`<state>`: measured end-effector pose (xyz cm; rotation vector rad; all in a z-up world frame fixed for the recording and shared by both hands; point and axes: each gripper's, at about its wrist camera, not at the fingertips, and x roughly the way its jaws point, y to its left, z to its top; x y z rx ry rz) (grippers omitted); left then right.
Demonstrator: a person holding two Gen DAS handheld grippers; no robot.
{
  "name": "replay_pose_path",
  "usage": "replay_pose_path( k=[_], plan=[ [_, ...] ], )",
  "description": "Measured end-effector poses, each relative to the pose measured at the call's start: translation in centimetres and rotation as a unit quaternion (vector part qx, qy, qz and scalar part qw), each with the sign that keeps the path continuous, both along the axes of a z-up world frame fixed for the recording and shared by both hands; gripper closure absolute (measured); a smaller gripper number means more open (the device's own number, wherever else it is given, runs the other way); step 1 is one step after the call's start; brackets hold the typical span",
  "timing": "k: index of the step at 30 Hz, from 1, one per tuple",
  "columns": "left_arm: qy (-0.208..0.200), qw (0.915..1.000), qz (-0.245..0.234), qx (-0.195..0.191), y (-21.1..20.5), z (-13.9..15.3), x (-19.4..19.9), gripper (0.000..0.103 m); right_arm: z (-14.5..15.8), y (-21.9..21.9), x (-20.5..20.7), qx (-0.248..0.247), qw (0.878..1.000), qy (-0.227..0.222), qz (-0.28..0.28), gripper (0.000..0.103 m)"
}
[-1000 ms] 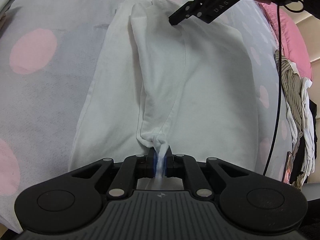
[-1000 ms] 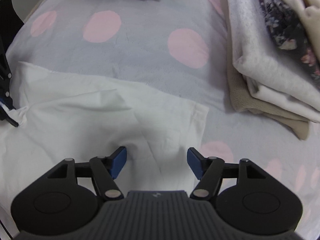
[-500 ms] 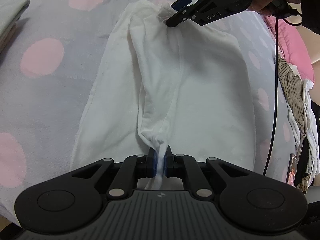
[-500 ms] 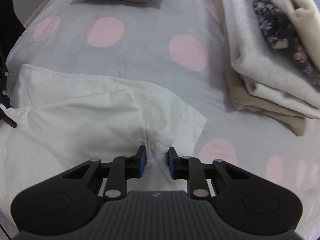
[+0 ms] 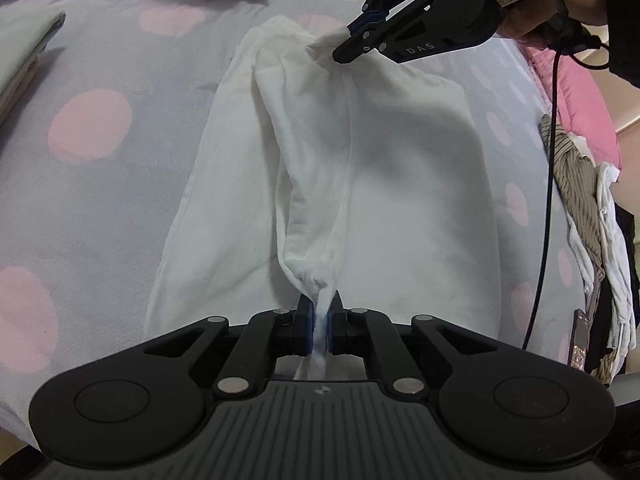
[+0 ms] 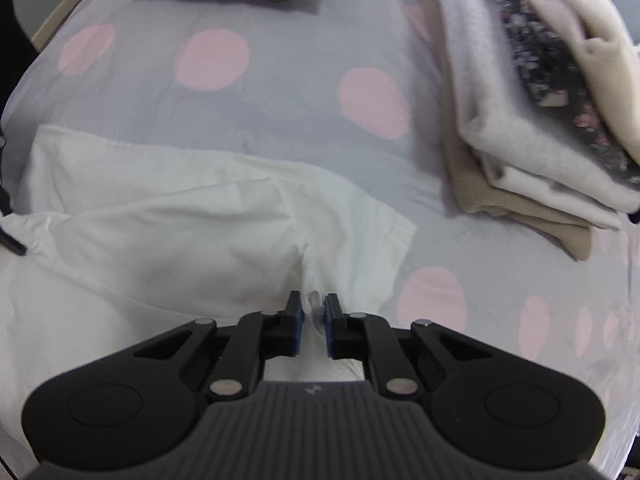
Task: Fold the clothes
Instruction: 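Pull the shirt edge with the left gripper while the right gripper holds the sleeve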
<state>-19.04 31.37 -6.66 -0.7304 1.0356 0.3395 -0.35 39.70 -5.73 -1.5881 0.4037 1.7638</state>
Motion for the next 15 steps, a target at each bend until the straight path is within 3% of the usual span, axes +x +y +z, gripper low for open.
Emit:
replay_pose_path(
  k=[9,15],
  plan=[
    [-0.05,0.9982,0.026,0.02,1.6,3.0,-2.1,0.099,3.7,0.6,1.1,0.05,0.997,0.02,-0.05,0.092],
    [-0.043,0.9968,0.067,0.005,4.8,1.9,-3.1,0.099,2.7,2.6,0.9,0.061,0.995,0.026,-0.071,0.092]
  ],
)
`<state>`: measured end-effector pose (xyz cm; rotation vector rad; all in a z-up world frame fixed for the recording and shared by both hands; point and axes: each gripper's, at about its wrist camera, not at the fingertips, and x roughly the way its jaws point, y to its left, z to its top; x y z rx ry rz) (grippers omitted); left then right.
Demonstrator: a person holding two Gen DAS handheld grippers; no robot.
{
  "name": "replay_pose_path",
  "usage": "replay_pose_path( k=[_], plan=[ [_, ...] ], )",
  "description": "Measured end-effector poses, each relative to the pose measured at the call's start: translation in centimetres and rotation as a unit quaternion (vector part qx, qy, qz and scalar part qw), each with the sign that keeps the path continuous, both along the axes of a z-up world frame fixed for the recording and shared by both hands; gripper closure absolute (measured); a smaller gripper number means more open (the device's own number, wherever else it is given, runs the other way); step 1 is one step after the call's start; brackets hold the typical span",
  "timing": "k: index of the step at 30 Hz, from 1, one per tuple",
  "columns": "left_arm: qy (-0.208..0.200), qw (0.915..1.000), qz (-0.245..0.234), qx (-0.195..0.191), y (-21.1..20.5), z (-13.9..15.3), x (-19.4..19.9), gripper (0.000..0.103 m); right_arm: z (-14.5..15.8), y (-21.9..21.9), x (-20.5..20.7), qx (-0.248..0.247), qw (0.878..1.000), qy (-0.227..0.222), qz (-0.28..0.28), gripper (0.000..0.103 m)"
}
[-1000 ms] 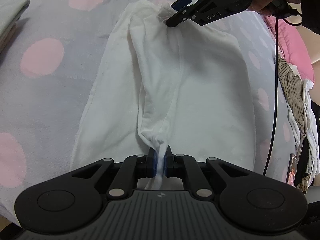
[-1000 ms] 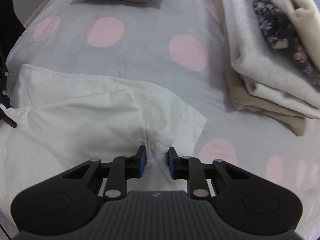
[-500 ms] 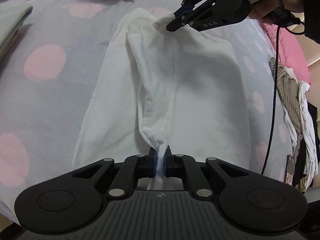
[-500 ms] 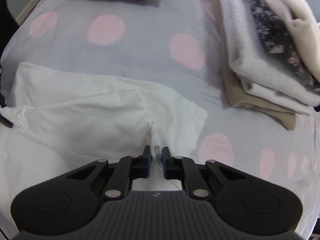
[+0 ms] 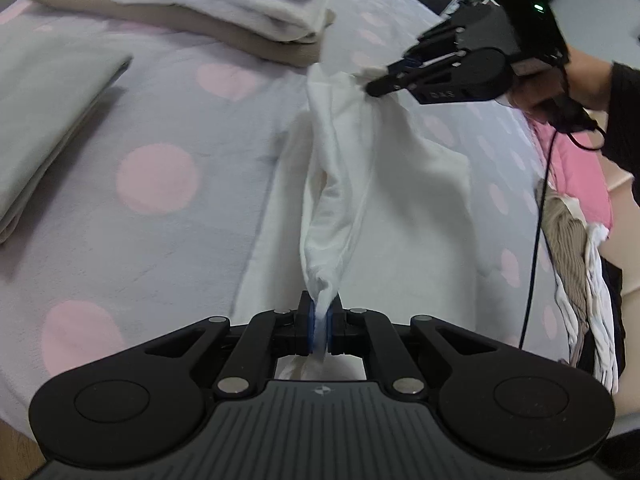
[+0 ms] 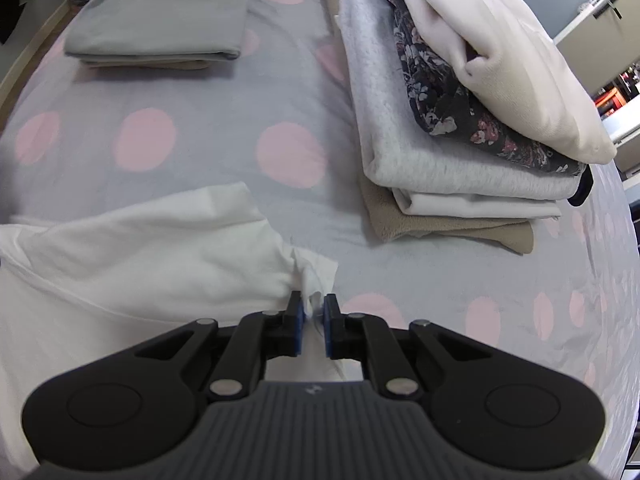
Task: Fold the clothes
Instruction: 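Pull the shirt edge with the left gripper while the right gripper holds the sleeve, then open both grippers and release the shirt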
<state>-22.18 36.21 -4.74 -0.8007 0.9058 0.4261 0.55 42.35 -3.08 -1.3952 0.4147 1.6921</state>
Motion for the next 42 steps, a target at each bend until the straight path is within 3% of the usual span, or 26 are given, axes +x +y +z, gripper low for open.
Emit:
replay_pose_path(
  k=[5,10,12,13,16,18,22,25,29,36,40,42],
  plan=[
    [0.026,0.9992,0.013,-0.026,1.5,-2.6,0.0,0.099,-2.5,1.2,-0.7,-0.009,1.0,0.003,-0.006,0.092],
    [0.053,0.9985,-0.007,-0.001,1.4,-3.5,0.9,0.093,-3.6,1.3,-0.8,-0.005,1.0,0.002,-0.031,0.088],
    [0.063,0.9978,-0.015,0.013,1.2,-3.5,1.1,0.087,-3.2,0.8,-0.7,0.01,0.999,0.001,-0.042,0.072],
    [0.067,0.9974,-0.019,0.019,1.0,-3.5,1.2,0.087,-2.9,0.4,-0.5,0.018,0.999,0.001,-0.048,0.069],
    [0.081,0.9951,-0.027,0.049,0.6,-3.1,1.4,0.08,-1.6,-1.3,0.0,0.031,0.997,0.011,-0.071,0.068],
    [0.091,0.9927,-0.032,0.071,0.4,-2.8,1.4,0.064,-0.8,-3.0,0.4,0.038,0.995,0.02,-0.092,0.063],
    [0.084,0.9933,-0.035,0.071,0.2,-2.3,0.7,0.06,0.4,-8.0,1.3,0.051,0.982,0.065,-0.172,0.05],
    [0.069,0.9959,-0.029,0.051,0.4,-2.2,-0.2,0.057,0.3,-12.6,1.7,0.054,0.957,0.119,-0.26,0.049],
    [0.064,0.9953,-0.045,0.057,-0.2,-2.3,-0.6,0.055,-1.0,-19.5,0.8,0.063,0.917,0.164,-0.358,0.049],
    [0.047,0.9968,-0.046,0.045,-0.8,-2.9,-1.5,0.055,-4.6,-29.0,-1.9,0.074,0.815,0.243,-0.52,0.049],
    [0.056,0.9954,-0.056,0.053,-1.4,-4.0,-1.6,0.055,-6.7,-32.4,-3.7,0.091,0.758,0.291,-0.576,0.049],
    [0.055,0.9961,-0.052,0.046,-1.4,-4.6,-1.8,0.053,-7.7,-33.5,-4.4,0.09,0.737,0.305,-0.596,0.049]
  ],
)
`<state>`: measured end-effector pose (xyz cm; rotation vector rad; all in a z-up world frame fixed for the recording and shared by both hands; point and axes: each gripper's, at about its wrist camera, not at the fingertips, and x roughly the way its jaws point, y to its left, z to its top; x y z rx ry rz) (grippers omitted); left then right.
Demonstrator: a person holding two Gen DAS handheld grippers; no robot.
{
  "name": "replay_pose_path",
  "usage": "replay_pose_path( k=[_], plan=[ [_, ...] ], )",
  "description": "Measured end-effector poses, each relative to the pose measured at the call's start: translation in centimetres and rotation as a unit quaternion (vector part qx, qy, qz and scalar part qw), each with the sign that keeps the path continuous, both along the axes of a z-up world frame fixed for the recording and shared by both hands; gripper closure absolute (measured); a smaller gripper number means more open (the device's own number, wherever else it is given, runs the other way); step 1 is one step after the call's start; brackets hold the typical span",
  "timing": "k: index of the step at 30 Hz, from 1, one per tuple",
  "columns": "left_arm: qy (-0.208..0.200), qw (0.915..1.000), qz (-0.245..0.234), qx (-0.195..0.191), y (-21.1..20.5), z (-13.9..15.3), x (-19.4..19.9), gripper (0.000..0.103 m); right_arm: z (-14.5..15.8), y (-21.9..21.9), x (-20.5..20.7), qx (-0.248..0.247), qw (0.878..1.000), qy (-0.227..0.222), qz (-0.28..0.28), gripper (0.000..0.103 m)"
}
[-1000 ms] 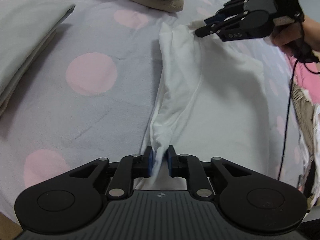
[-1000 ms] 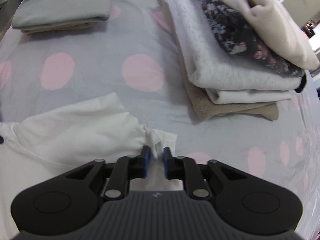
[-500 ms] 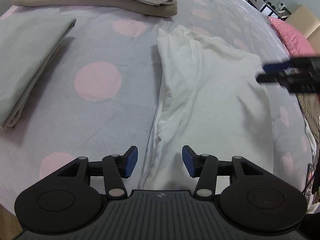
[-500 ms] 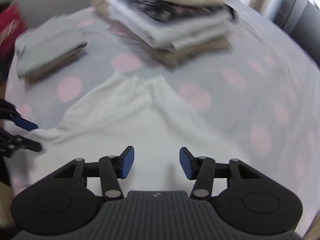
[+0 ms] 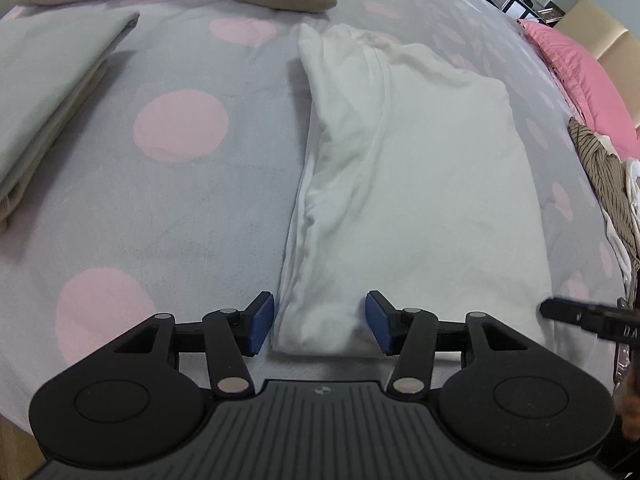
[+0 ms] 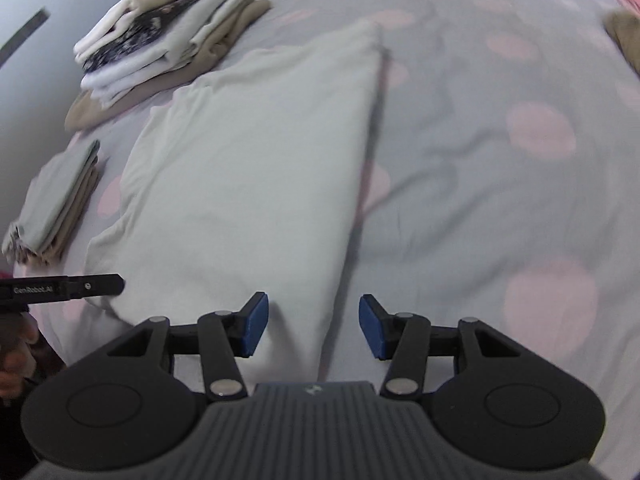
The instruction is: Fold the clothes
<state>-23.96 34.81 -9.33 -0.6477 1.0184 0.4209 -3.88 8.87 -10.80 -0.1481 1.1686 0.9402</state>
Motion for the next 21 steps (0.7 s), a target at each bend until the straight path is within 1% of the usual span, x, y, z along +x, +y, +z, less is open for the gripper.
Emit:
replay_pose_path(
  k=[2,6,9,11,13,14,16,17,18,19,20,21],
  plan=[
    [-0.006,0.9999,0.006,-0.005,0.1,-0.3,-0.2,0.052,-1.0,-0.6,-0.7,0.0,1.0,0.011,-0.014,0.046],
    [-0.008,0.9999,0.011,-0.004,-0.2,-0.5,-0.2,0.049,-1.4,-1.2,-1.9,0.017,1.0,0.012,-0.018,0.034],
    [0.006,0.9998,0.008,0.019,-1.1,-0.6,0.4,0.05,-1.7,-1.2,-2.9,0.018,1.0,0.004,-0.018,0.032],
    [0.017,0.9989,0.0,0.043,-1.9,-0.6,0.9,0.05,-1.8,-0.7,-3.6,0.009,1.0,-0.016,-0.013,0.032],
    [0.024,0.9975,-0.009,0.066,-2.7,-0.6,1.3,0.052,-1.9,-0.2,-4.2,0.003,0.999,-0.031,-0.006,0.032],
    [0.025,0.9972,-0.01,0.07,-2.9,-0.6,1.3,0.055,-1.9,0.0,-4.5,0.002,0.999,-0.036,-0.004,0.035],
    [0.024,0.997,-0.007,0.073,-3.0,-0.5,1.4,0.058,-1.9,0.3,-4.8,0.001,0.999,-0.046,-0.002,0.051],
    [0.023,0.997,-0.006,0.074,-3.0,-0.4,1.4,0.062,-1.8,0.4,-4.9,0.003,0.999,-0.049,-0.001,0.063],
    [0.021,0.9969,-0.006,0.075,-3.0,-0.3,1.3,0.067,-1.8,0.3,-4.9,0.006,0.999,-0.049,-0.002,0.07],
    [0.02,0.9969,-0.007,0.076,-3.1,-0.2,1.3,0.069,-1.8,0.3,-4.8,0.01,0.999,-0.047,-0.003,0.074],
    [0.018,0.9969,-0.007,0.076,-3.1,-0.1,1.3,0.074,-1.7,0.2,-4.7,0.015,0.999,-0.043,-0.007,0.08],
    [0.018,0.9969,-0.009,0.076,-3.1,0.0,1.3,0.079,-1.5,0.1,-4.6,0.02,0.999,-0.038,-0.011,0.085]
  ],
)
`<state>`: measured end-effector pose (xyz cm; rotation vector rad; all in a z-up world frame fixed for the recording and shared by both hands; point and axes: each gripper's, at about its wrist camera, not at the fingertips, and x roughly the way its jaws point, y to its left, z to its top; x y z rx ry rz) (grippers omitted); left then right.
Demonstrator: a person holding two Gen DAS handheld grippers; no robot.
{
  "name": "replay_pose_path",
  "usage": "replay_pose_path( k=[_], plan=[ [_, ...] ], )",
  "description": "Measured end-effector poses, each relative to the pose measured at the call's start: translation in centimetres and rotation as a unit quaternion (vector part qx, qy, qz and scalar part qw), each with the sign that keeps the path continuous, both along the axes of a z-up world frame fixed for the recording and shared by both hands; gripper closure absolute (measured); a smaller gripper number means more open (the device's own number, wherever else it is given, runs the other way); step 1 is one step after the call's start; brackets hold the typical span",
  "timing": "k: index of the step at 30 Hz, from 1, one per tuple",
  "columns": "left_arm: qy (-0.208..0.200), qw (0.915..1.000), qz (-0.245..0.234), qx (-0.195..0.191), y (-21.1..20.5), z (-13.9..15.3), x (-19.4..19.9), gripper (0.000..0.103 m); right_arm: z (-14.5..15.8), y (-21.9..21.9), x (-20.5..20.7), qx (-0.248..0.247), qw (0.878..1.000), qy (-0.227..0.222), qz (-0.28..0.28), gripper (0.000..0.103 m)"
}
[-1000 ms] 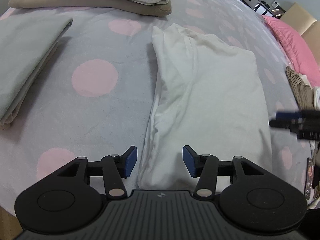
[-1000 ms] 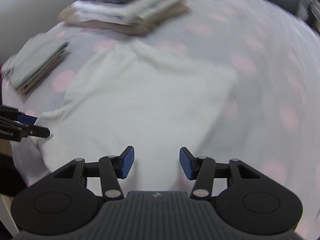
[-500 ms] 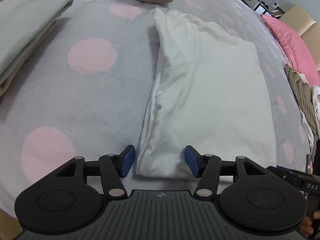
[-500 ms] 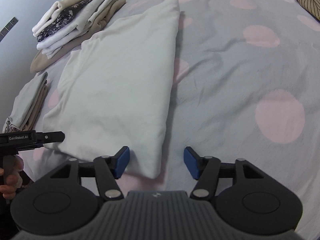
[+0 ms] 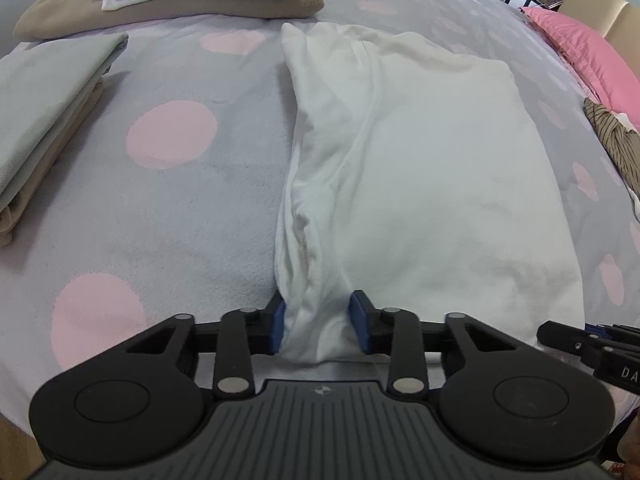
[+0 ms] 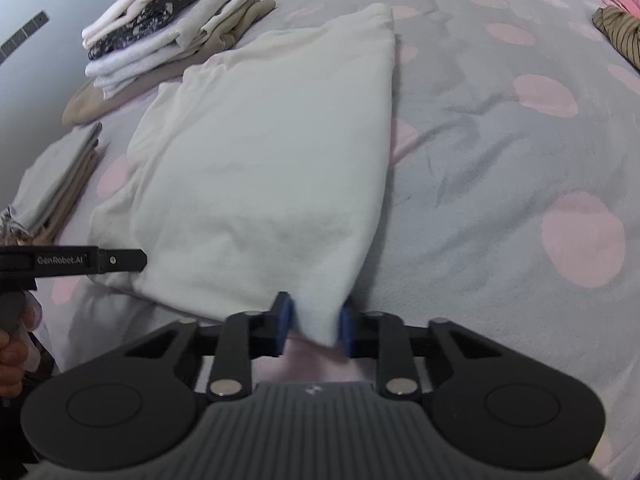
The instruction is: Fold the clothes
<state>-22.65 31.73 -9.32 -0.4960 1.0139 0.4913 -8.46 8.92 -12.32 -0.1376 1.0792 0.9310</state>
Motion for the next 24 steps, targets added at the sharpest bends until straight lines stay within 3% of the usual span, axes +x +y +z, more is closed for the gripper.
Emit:
replay_pose_path(
  k=[3,6,12,24],
  plan=[
    [-0.003,1.0,0.001,-0.008,0.3,0.3,-0.1,0.091,0.6,-0.3,0.3,0.012,1.0,0.008,-0.004,0.089],
    [-0.006,0.9998,0.003,-0.017,0.5,0.9,-0.2,0.093,1.6,-0.4,0.4,0.02,1.0,0.006,-0.002,0.092],
    [-0.012,0.9994,-0.01,-0.03,-0.1,3.5,-0.8,0.093,4.6,-1.5,0.7,0.022,1.0,-0.007,0.01,0.095],
    [0.023,0.9934,-0.073,-0.085,-5.0,5.6,-4.2,0.094,7.4,-6.9,-0.7,-0.027,0.997,0.038,0.066,0.095]
  ],
)
